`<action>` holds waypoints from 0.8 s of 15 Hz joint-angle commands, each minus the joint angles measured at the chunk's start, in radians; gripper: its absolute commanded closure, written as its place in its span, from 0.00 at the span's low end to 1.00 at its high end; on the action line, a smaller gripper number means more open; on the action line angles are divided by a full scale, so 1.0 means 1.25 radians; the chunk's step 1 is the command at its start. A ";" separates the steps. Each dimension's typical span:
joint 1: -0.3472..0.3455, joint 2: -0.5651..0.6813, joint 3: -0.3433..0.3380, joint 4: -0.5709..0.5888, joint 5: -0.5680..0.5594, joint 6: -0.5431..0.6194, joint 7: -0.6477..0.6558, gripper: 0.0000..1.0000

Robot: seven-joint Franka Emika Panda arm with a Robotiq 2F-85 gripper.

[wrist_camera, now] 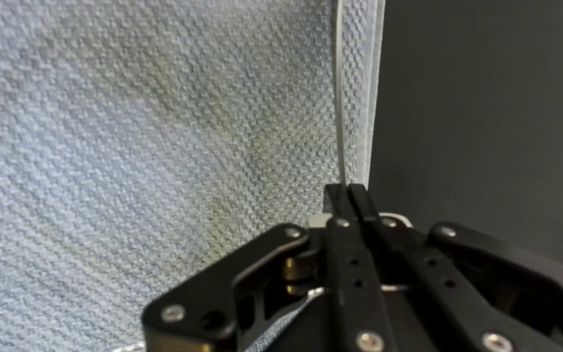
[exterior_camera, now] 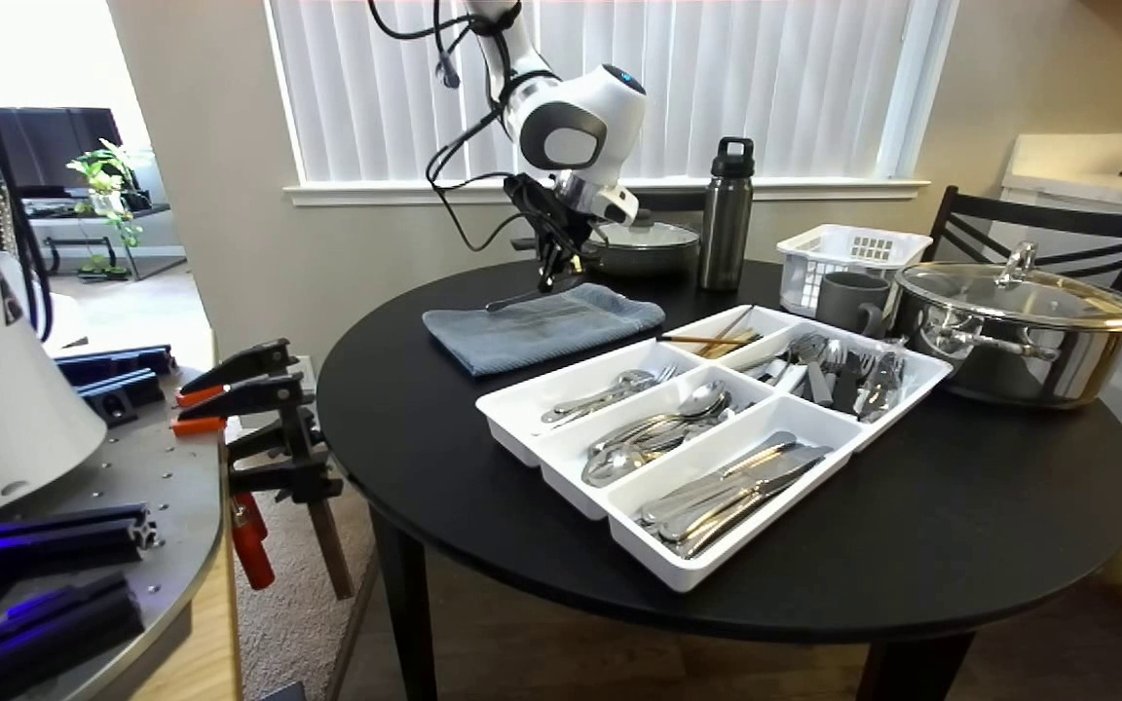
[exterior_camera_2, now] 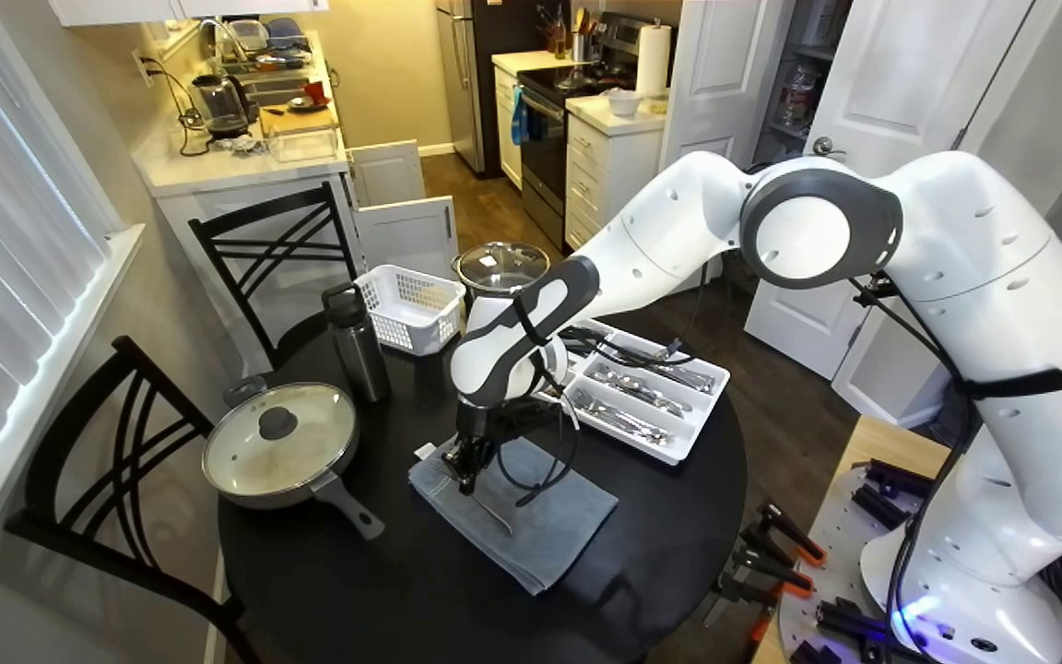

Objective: Place one fork, spoon and knife from the cutlery holder on the blue towel.

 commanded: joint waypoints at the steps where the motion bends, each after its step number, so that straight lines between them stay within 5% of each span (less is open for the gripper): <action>1: 0.021 -0.037 -0.024 -0.025 -0.036 -0.027 0.047 0.65; 10: 0.032 -0.128 -0.070 -0.087 -0.088 -0.055 0.074 0.08; 12: 0.043 -0.169 -0.101 -0.117 -0.127 -0.076 0.088 0.01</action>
